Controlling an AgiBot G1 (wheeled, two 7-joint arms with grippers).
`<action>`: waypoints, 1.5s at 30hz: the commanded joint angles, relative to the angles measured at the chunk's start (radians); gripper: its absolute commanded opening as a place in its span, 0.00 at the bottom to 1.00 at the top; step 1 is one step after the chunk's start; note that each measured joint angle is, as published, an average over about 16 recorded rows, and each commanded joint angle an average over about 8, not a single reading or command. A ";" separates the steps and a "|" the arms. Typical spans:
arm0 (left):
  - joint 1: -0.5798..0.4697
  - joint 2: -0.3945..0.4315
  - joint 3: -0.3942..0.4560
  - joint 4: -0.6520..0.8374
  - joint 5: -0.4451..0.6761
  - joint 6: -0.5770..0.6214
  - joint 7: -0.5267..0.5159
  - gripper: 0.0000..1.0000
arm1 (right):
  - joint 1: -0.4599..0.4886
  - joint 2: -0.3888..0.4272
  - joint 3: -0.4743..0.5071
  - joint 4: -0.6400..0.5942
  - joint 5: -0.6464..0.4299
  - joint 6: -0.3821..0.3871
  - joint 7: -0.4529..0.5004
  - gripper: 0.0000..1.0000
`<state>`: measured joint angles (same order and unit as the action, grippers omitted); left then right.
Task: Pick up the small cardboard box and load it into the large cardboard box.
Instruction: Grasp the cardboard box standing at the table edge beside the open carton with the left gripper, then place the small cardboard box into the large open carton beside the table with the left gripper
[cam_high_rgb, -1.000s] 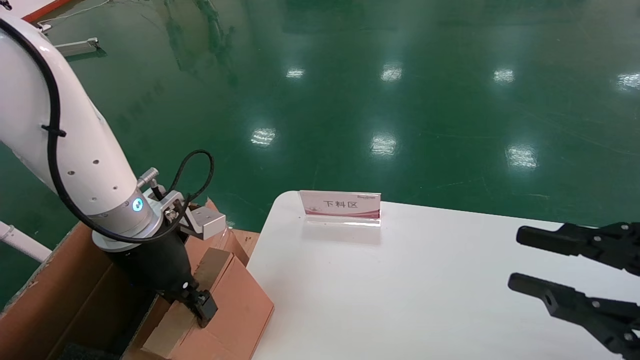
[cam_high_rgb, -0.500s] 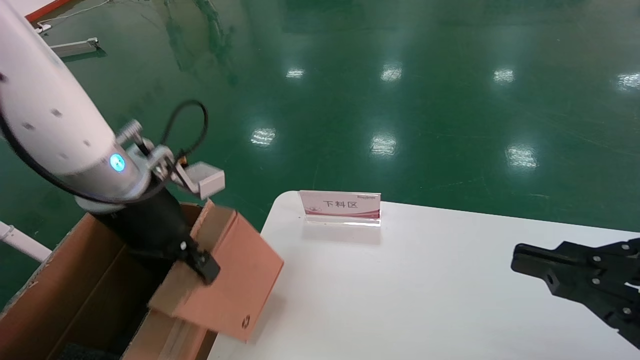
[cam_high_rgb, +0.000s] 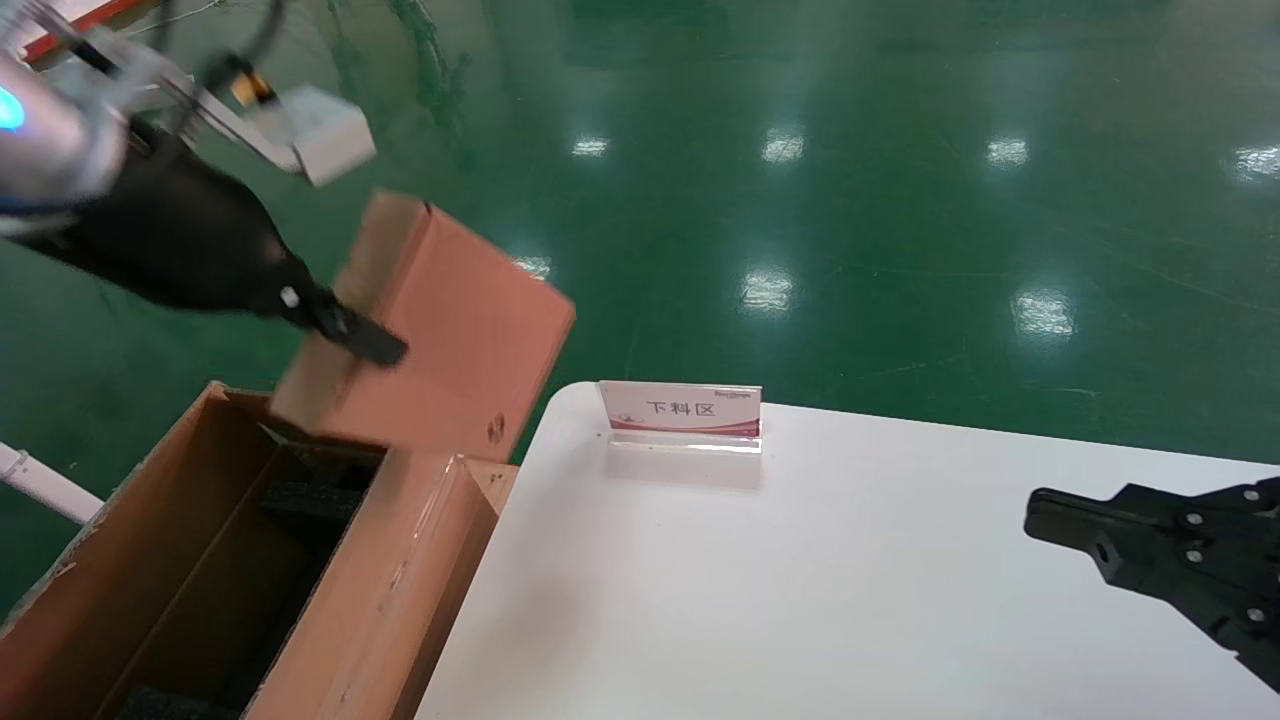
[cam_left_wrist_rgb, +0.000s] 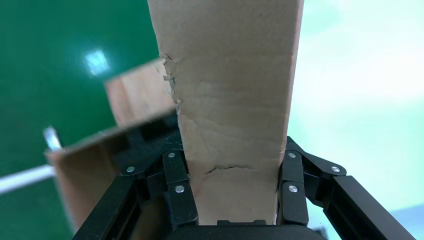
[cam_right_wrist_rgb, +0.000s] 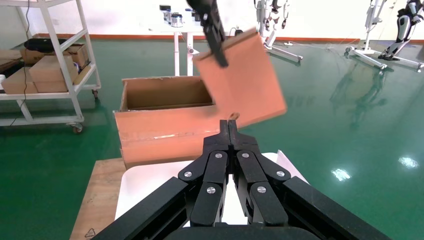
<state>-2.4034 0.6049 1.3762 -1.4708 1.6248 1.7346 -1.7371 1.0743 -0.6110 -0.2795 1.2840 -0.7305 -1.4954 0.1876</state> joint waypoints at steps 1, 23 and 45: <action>-0.020 -0.010 -0.017 -0.003 0.019 0.002 0.025 0.00 | 0.000 0.000 0.000 0.000 0.000 0.000 0.000 1.00; -0.525 0.061 0.568 -0.004 -0.213 0.005 0.021 0.00 | 0.000 0.000 0.000 0.000 0.000 0.000 0.000 1.00; -0.727 0.339 1.416 0.150 -0.494 0.005 0.105 0.00 | 0.000 0.000 0.000 0.000 0.000 0.000 0.000 1.00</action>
<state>-3.1275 0.9397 2.7803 -1.3205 1.1342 1.7384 -1.6336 1.0743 -0.6110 -0.2795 1.2840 -0.7305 -1.4954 0.1876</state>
